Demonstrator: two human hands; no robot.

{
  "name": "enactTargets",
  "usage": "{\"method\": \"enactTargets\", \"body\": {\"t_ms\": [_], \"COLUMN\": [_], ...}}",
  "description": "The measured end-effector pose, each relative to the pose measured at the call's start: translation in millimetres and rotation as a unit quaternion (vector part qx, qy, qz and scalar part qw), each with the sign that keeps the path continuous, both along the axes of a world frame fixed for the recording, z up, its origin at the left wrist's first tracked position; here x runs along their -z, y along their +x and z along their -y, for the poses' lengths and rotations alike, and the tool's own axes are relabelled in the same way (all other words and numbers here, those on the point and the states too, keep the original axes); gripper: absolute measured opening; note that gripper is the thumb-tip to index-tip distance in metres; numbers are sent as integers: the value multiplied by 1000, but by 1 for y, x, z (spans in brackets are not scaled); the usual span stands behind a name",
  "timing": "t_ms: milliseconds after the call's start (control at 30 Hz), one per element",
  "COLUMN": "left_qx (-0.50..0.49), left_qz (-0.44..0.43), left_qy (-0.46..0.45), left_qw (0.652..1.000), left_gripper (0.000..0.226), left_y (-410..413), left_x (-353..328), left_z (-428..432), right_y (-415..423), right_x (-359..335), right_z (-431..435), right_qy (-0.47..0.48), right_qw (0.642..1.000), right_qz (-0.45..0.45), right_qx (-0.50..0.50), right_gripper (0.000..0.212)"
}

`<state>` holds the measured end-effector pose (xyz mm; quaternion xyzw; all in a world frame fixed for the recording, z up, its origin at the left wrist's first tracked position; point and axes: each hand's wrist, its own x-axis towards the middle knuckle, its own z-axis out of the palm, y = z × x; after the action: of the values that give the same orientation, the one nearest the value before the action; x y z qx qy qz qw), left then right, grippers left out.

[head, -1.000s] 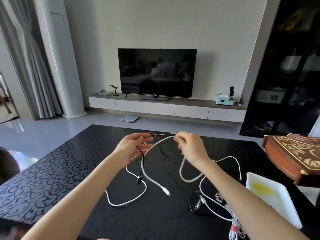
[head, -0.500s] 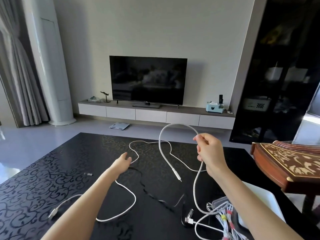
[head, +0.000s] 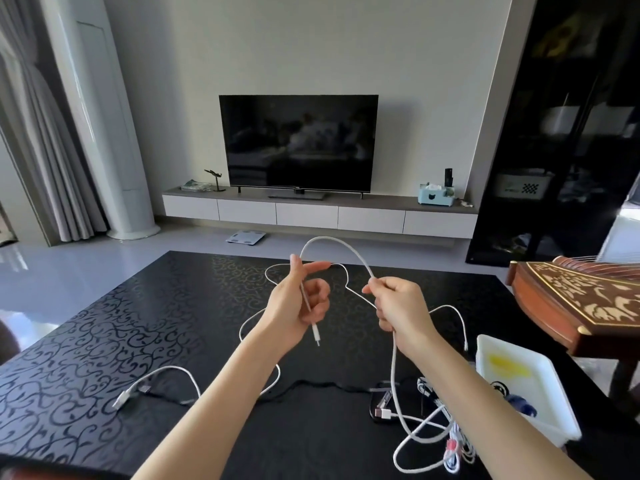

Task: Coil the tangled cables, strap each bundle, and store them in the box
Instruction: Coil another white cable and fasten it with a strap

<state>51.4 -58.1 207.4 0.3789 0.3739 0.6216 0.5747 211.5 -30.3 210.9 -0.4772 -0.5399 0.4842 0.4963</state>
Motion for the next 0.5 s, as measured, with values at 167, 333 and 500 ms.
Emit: {"method": "enactTargets", "body": {"t_ms": [167, 333, 500], "left_qx": [81, 141, 104], "left_qz": [-104, -157, -113], "left_qy": [-70, -60, -46], "left_qw": [989, 976, 987], "left_gripper": [51, 52, 50], "left_y": [8, 18, 30], "left_x": [10, 12, 10], "left_z": [8, 15, 20], "right_y": [1, 1, 3], "right_x": [7, 9, 15], "right_z": [25, 44, 56], "right_qy": [21, 18, 20], "right_qw": [989, 972, 967], "right_qz": [111, 166, 190], "right_qx": [-90, -165, -167], "right_gripper": [33, 35, 38]}}
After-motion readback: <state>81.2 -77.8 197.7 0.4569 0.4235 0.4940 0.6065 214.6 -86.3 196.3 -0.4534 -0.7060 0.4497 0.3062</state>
